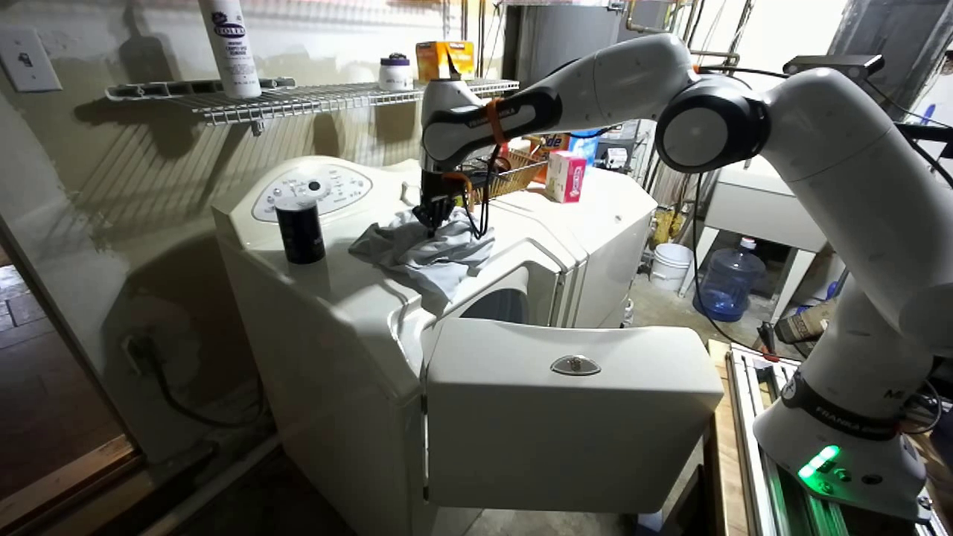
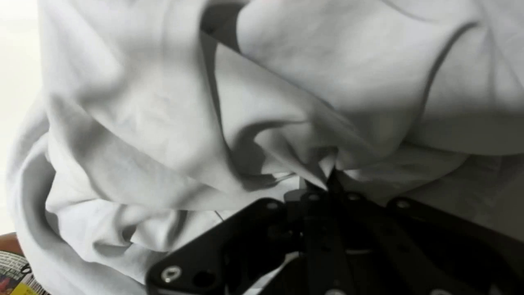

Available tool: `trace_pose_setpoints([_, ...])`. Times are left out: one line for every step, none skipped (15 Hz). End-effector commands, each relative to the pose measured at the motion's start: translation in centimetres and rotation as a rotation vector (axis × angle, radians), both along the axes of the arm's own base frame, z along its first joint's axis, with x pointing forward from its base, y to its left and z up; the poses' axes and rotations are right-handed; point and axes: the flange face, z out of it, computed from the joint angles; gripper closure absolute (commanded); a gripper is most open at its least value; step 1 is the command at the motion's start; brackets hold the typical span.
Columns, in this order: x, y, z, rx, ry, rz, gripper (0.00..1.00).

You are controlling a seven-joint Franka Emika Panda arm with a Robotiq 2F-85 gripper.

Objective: Put the item of clothing on top of the washing machine on the left inside the machine.

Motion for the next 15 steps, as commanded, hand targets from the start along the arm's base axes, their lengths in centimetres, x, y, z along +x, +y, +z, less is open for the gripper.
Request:
trace_pose_setpoints([-1.7, 0.7, 3.4, 0.035, -0.008, -0.048, 0.99])
trace_pose_setpoints([-2.1, 0.8, 4.3, 0.031, -0.016, -0.061, 0.99])
trace_pose_setpoints([-2.6, 0.8, 5.5, 0.029, -0.037, -0.079, 0.99])
trace_pose_setpoints([-3.0, 0.7, 6.7, 0.028, -0.061, -0.1, 0.99])
trace_pose_setpoints([-3.6, 0.6, 8.2, 0.03, -0.088, -0.122, 0.99])
trace_pose_setpoints([-4.2, 0.6, 9.7, 0.024, -0.106, -0.139, 0.99])
trace_pose_setpoints([-4.8, 0.6, 11.3, 0.017, -0.122, -0.158, 0.99])
trace_pose_setpoints([-5.6, 0.6, 13.3, 0.007, -0.145, -0.174, 0.99])
trace_pose_setpoints([-6.2, 0.5, 15.2, 0.004, -0.172, -0.188, 0.99])
trace_pose_setpoints([-6.9, 0.4, 17.3, 0.003, -0.195, -0.205, 0.99])
trace_pose_setpoints([-7.7, 0.5, 19.4, -0.002, -0.218, -0.221, 0.99])
trace_pose_setpoints([-8.4, 0.7, 21.5, 0.002, -0.239, -0.229, 0.99])
trace_pose_setpoints([-9.1, 1.0, 23.7, 0.001, -0.27, -0.237, 0.99])
trace_pose_setpoints([-9.7, 1.2, 26.1, 0.001, -0.317, -0.24, 0.99])
trace_pose_setpoints([-10.2, 1.8, 28.5, 0.006, -0.363, -0.239, 0.99])
